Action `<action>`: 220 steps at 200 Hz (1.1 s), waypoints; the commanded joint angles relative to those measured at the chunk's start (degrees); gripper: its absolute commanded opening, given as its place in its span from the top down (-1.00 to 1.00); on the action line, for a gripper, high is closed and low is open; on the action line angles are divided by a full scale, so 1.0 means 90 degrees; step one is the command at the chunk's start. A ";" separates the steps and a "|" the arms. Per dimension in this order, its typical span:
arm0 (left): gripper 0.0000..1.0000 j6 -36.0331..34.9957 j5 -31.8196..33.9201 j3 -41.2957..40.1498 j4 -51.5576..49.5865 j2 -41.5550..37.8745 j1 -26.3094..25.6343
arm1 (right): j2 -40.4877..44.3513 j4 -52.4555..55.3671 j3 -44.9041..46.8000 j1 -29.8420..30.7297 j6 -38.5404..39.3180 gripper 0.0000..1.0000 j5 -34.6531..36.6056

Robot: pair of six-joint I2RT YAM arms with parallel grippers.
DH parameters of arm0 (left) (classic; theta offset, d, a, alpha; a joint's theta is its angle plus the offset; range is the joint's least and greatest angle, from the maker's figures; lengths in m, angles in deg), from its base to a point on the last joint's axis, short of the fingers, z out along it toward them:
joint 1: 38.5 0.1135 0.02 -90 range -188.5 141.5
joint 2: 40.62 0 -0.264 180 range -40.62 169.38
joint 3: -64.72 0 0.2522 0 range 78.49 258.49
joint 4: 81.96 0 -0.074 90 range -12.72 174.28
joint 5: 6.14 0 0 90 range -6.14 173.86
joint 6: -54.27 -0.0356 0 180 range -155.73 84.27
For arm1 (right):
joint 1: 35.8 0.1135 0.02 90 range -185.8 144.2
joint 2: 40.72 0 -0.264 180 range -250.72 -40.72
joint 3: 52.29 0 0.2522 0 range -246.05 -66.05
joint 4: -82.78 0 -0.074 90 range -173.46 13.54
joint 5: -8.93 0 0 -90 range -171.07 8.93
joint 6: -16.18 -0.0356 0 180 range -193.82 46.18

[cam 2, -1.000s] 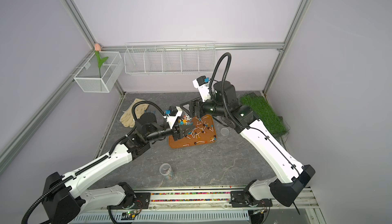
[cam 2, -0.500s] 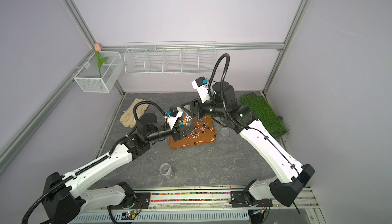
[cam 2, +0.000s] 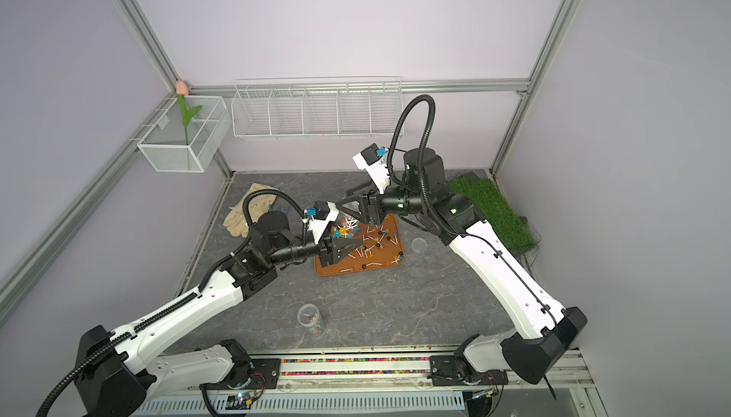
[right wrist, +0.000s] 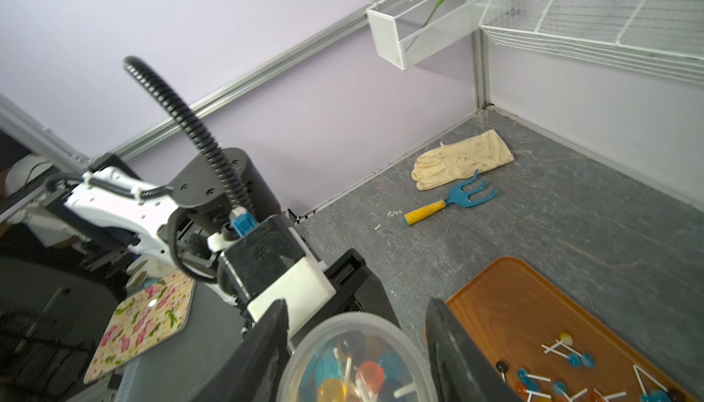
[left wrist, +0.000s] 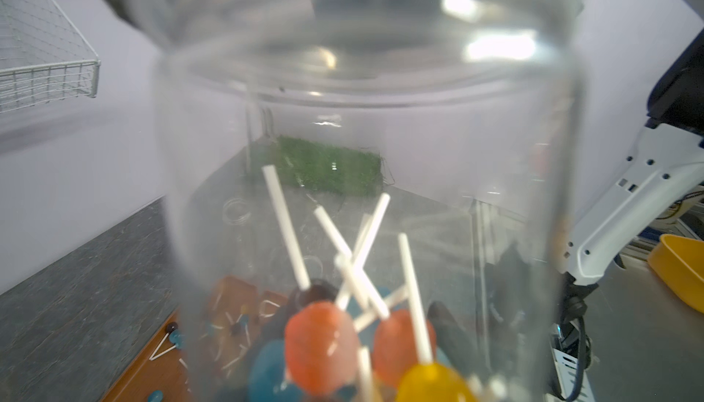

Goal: Pour the candies out of the jar
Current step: Unscrew the lid from the jar.

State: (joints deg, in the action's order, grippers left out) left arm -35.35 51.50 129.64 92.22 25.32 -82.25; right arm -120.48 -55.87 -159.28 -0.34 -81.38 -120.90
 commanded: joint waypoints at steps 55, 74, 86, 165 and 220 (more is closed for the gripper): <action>0.23 0.0110 -0.1060 0.0425 -0.0026 -0.0024 -0.0009 | -0.0322 0.1235 -0.0957 0.0016 0.1994 -0.04 -0.1990; 0.23 0.0190 -0.1093 0.0415 0.0086 0.0018 -0.0007 | -0.0329 0.1304 -0.0984 0.0011 0.2068 -0.05 -0.2000; 0.23 0.0227 -0.1060 0.0370 0.0206 0.0018 -0.0012 | -0.0326 0.1315 -0.0989 0.0012 0.2070 -0.11 -0.1977; 0.23 0.0178 -0.0387 0.0191 0.0566 0.0050 -0.0011 | 0.0412 -0.0029 -0.0638 0.0008 0.0392 -0.88 -0.0362; 0.22 0.0074 0.0528 0.0084 0.0729 0.0113 -0.0012 | 0.0533 0.0486 -0.0343 0.0073 -0.0791 -0.96 0.1836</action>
State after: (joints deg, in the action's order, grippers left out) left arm -33.91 52.25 130.91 95.59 26.15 -82.18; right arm -115.26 -52.87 -164.61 -0.30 -81.92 -114.72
